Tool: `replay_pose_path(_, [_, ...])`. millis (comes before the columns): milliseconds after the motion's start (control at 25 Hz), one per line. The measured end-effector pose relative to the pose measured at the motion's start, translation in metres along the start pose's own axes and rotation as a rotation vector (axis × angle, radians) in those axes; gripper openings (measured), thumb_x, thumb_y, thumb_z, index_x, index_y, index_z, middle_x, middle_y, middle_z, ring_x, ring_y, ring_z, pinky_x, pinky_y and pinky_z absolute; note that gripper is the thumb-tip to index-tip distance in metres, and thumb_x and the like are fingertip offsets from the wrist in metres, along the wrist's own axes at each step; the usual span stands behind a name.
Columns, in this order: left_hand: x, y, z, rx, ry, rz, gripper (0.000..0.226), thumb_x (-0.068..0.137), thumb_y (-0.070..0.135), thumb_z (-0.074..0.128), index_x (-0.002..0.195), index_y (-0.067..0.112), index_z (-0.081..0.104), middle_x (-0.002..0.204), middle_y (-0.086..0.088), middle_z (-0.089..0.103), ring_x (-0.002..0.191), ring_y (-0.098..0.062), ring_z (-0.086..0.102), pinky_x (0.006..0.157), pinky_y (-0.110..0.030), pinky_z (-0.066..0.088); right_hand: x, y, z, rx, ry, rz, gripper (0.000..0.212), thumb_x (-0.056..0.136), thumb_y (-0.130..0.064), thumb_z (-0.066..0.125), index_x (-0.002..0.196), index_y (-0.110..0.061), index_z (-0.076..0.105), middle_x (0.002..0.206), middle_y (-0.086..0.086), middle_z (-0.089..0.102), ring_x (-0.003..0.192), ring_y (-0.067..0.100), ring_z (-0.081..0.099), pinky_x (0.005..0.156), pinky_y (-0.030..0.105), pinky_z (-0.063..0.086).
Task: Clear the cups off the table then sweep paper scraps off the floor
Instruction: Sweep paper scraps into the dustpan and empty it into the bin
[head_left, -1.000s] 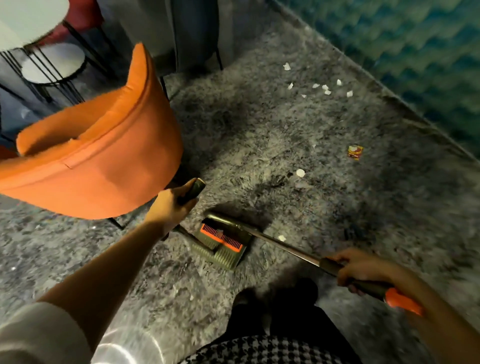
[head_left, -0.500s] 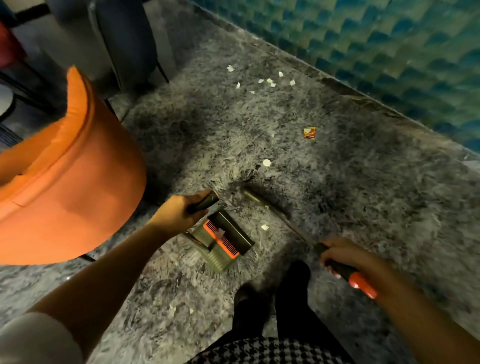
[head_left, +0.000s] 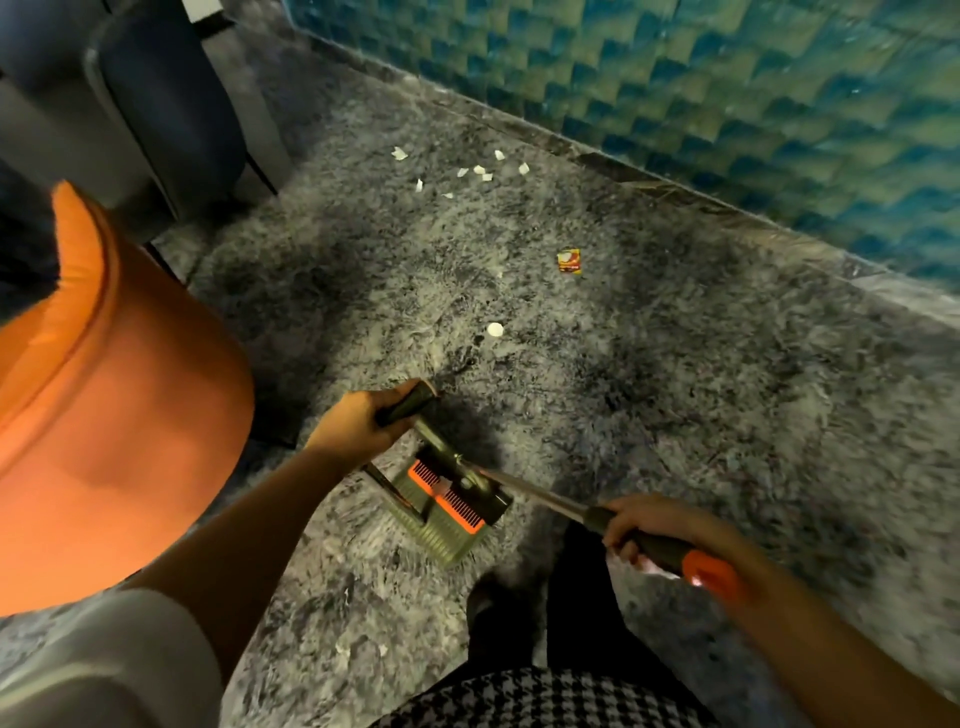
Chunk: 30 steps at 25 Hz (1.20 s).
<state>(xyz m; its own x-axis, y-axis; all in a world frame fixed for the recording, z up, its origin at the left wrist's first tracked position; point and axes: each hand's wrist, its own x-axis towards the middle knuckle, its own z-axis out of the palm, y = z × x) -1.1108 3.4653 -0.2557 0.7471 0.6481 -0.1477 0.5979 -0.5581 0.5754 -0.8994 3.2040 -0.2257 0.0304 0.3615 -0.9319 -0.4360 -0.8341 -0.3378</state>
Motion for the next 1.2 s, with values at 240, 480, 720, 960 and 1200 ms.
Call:
replay_pose_path(240, [0.01, 0.002, -0.008, 0.111, -0.025, -0.013, 0.051, 0.088, 0.027, 0.065, 0.136, 0.029, 0.05, 0.084, -0.005, 0.068, 0.077, -0.024, 0.065, 0.062, -0.028, 0.045, -0.028, -0.028, -0.02, -0.078, 0.025, -0.042, 0.048, 0.088, 0.017, 0.035, 0.134, 0.006, 0.039, 0.051, 0.01, 0.042, 0.027, 0.009, 0.04, 0.029, 0.011, 0.031])
replay_pose_path(480, [0.064, 0.008, -0.027, 0.089, 0.013, -0.064, 0.054, 0.089, 0.028, 0.064, 0.139, 0.028, 0.046, 0.078, -0.002, 0.061, 0.072, -0.025, 0.063, 0.06, -0.027, 0.04, -0.014, -0.099, -0.047, -0.183, 0.158, -0.127, 0.047, 0.086, 0.019, 0.041, 0.132, 0.012, 0.04, 0.05, 0.012, 0.044, 0.025, 0.011, 0.041, 0.03, 0.012, 0.033])
replay_pose_path(720, [0.171, 0.007, -0.046, 0.11, 0.036, -0.02, 0.055, 0.087, 0.024, 0.066, 0.139, 0.022, 0.048, 0.085, -0.01, 0.069, 0.071, -0.025, 0.064, 0.061, -0.034, 0.046, 0.042, -0.211, -0.112, -0.312, 0.327, -0.19, 0.014, 0.081, 0.012, 0.054, 0.092, 0.008, 0.061, 0.057, 0.016, 0.052, 0.039, 0.019, 0.048, 0.037, 0.021, 0.041])
replay_pose_path(960, [0.294, 0.018, -0.063, 0.067, 0.031, -0.089, 0.054, 0.086, 0.022, 0.068, 0.137, 0.022, 0.05, 0.087, -0.004, 0.069, 0.066, -0.012, 0.06, 0.059, -0.02, 0.037, 0.098, -0.342, -0.162, -0.322, 0.445, -0.198, 0.02, 0.077, 0.009, 0.058, 0.058, 0.002, 0.056, 0.045, 0.013, 0.054, 0.039, 0.021, 0.05, 0.04, 0.022, 0.041])
replay_pose_path(1200, [0.384, 0.019, -0.073, 0.043, 0.05, -0.101, 0.053, 0.085, 0.018, 0.07, 0.135, 0.018, 0.053, 0.086, -0.006, 0.068, 0.075, -0.018, 0.065, 0.061, -0.02, 0.038, 0.147, -0.418, -0.187, -0.264, 0.44, -0.203, 0.025, 0.078, 0.009, 0.055, 0.053, 0.003, 0.053, 0.032, 0.009, 0.049, 0.026, 0.016, 0.046, 0.033, 0.017, 0.038])
